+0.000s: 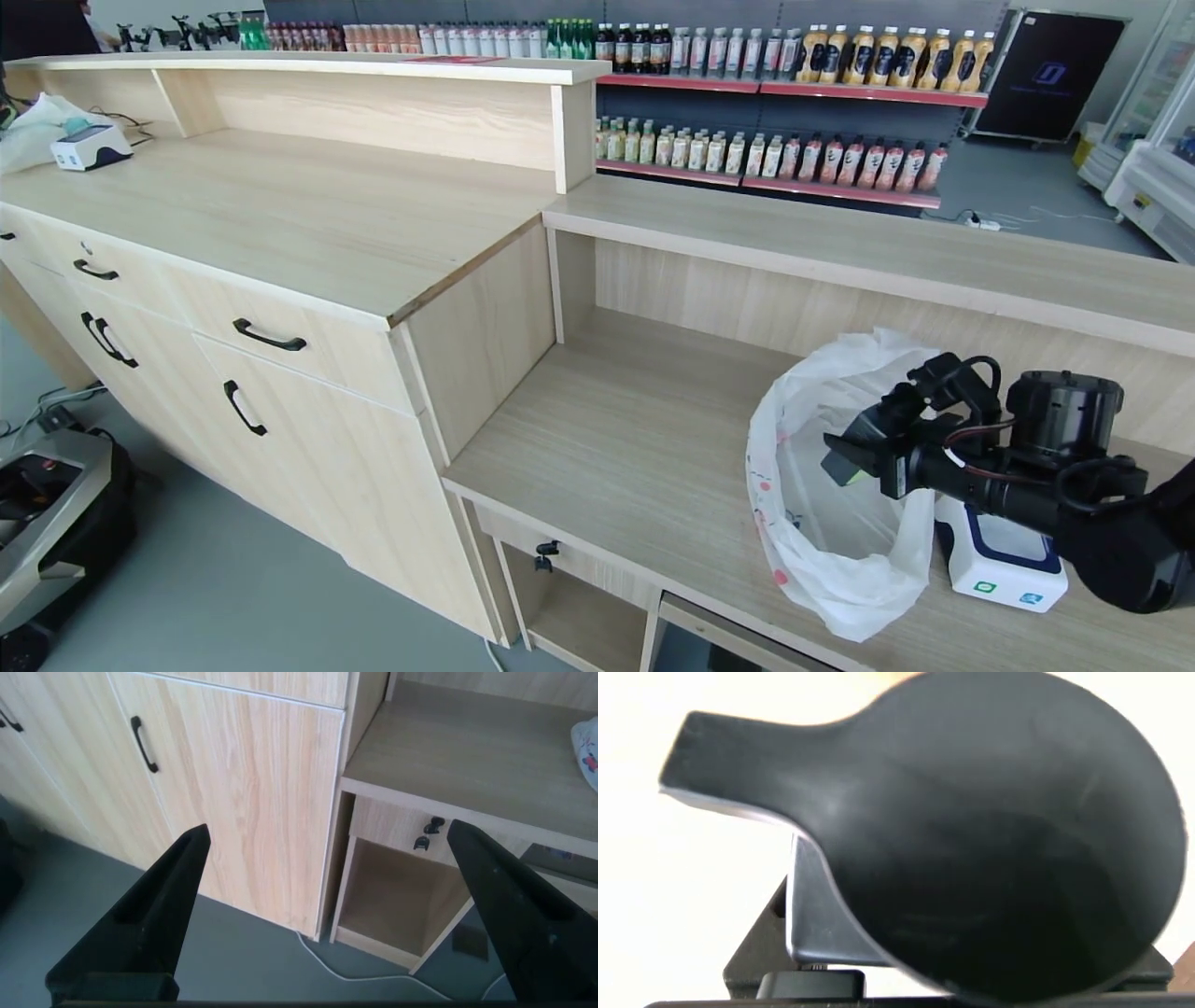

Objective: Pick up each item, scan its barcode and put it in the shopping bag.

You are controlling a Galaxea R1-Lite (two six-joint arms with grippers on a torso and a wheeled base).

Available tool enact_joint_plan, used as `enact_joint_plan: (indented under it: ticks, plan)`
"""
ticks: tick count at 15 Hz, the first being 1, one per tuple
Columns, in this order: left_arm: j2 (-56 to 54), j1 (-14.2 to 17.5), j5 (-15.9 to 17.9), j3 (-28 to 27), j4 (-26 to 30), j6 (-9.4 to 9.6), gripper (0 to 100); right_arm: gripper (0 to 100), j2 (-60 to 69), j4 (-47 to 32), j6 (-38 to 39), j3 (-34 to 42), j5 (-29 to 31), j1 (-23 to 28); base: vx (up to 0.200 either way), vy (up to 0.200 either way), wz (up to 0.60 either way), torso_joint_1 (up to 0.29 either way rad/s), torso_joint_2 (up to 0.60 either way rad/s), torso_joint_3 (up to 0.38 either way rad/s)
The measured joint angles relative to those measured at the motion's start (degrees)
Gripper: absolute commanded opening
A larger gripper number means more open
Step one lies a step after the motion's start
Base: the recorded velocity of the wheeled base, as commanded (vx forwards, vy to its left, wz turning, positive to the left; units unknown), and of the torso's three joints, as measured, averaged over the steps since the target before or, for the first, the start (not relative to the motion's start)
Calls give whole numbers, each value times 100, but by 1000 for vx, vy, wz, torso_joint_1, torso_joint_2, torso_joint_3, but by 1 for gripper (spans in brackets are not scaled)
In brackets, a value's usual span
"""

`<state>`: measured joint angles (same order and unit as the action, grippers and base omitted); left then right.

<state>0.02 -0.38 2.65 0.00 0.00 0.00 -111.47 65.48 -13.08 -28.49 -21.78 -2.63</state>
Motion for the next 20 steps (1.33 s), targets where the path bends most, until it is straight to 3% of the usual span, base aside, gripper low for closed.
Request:
enact_joint_plan:
  ticks: [7, 20]
  plan:
    - [0, 5, 0, 0, 0, 0, 100, 0, -62, 145, -235, 722, -24, -4, 0, 0, 0, 0, 0, 0]
    - [0, 5, -2, 0, 0, 0, 100, 0, -518, 141, -240, 864, -33, -37, 0, 0, 0, 0, 0, 0]
